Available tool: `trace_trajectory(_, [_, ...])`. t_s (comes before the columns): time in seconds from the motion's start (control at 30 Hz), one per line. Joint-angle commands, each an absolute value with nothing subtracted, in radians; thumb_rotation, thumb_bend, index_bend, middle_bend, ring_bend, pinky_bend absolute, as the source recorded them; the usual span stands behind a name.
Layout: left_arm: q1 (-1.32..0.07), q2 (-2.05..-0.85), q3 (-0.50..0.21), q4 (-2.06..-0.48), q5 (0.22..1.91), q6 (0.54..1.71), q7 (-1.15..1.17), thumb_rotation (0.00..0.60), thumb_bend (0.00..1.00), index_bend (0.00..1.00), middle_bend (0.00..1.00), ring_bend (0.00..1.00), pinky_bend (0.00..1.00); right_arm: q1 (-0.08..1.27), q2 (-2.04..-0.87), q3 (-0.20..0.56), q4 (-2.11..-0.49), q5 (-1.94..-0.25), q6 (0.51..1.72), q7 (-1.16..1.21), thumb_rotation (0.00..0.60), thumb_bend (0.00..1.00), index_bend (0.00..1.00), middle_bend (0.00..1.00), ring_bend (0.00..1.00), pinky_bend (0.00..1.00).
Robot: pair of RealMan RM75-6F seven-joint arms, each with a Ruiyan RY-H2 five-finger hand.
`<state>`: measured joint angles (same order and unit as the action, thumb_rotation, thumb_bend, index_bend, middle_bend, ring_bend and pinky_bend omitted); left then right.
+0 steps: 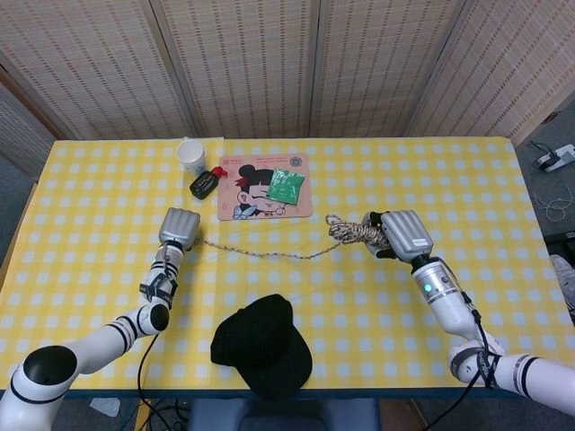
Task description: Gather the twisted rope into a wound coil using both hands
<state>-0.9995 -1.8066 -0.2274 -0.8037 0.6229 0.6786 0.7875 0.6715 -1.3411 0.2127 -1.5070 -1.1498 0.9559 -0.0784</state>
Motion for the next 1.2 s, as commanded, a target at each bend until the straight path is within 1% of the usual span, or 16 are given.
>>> trace_trajectory(0.03, [-1.000,-1.804,-0.228,-0.808,0.616,0.680,0.786,0.600,0.34,0.79,1.00,1.00,1.00,0.671,-1.341,0.213,-1.508,-1.149,0.956,-0.078,0.600,0.63,0.82,0.68,0.52,0.61])
trace_trajectory(0.23, [-0.998,-1.793,-0.229,-0.818,0.600,0.678,0.778,0.600,0.34,0.81,1.00,1.00,1.00,0.670,-1.339,0.214,-1.512,-1.148,0.958,-0.083,0.600,0.63,0.82,0.68,0.52,0.61])
trace_trajectory(0.43, [-0.986,-1.734,-0.236,-0.873,0.599,0.692,0.752,0.600,0.34,0.81,1.00,1.00,1.00,0.673,-1.339,0.215,-1.513,-1.143,0.956,-0.093,0.600,0.63,0.82,0.68,0.52,0.61])
trace_trajectory(0.83, [-0.903,-1.503,-0.230,-1.133,0.690,0.777,0.628,0.600,0.34,0.82,1.00,1.00,1.00,0.685,-1.331,0.257,-1.517,-1.120,0.970,-0.080,0.600,0.63,0.82,0.68,0.52,0.61])
trace_trajectory(1.2, [-0.826,-1.343,-0.209,-1.320,0.791,0.832,0.503,0.600,0.35,0.82,1.00,1.00,1.00,0.712,-1.333,0.301,-1.528,-1.098,0.980,-0.084,0.600,0.63,0.82,0.68,0.52,0.61])
